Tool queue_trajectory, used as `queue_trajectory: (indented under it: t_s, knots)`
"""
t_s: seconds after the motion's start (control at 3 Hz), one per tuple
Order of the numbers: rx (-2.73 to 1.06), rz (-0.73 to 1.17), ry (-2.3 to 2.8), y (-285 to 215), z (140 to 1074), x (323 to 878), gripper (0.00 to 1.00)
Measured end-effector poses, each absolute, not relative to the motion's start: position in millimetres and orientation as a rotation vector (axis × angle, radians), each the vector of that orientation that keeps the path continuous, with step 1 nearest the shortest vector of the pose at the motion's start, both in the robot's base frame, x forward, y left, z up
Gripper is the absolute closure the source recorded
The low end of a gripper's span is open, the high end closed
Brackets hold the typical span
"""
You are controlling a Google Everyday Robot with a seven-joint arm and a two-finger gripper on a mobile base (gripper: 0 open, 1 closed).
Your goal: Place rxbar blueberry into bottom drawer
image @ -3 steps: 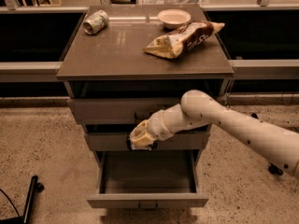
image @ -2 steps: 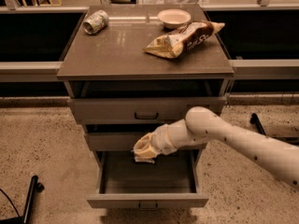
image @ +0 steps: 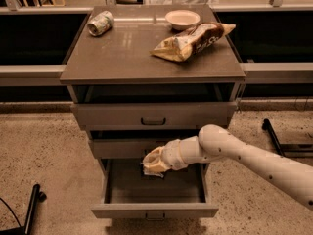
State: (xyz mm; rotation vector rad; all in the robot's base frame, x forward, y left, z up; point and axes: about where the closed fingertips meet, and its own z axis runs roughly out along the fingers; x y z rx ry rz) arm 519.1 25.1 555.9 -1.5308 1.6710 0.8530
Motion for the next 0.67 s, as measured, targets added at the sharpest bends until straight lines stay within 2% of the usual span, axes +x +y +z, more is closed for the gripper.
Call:
queue_trajectory:
  t_s: [0.33, 0.67]
  knots:
    - [-1.528, 0.886, 1.663, 27.0, 551.0, 522.0, 1.00]
    - [-1.429, 0.809, 1.650, 7.3, 494.5, 544.7, 1.00]
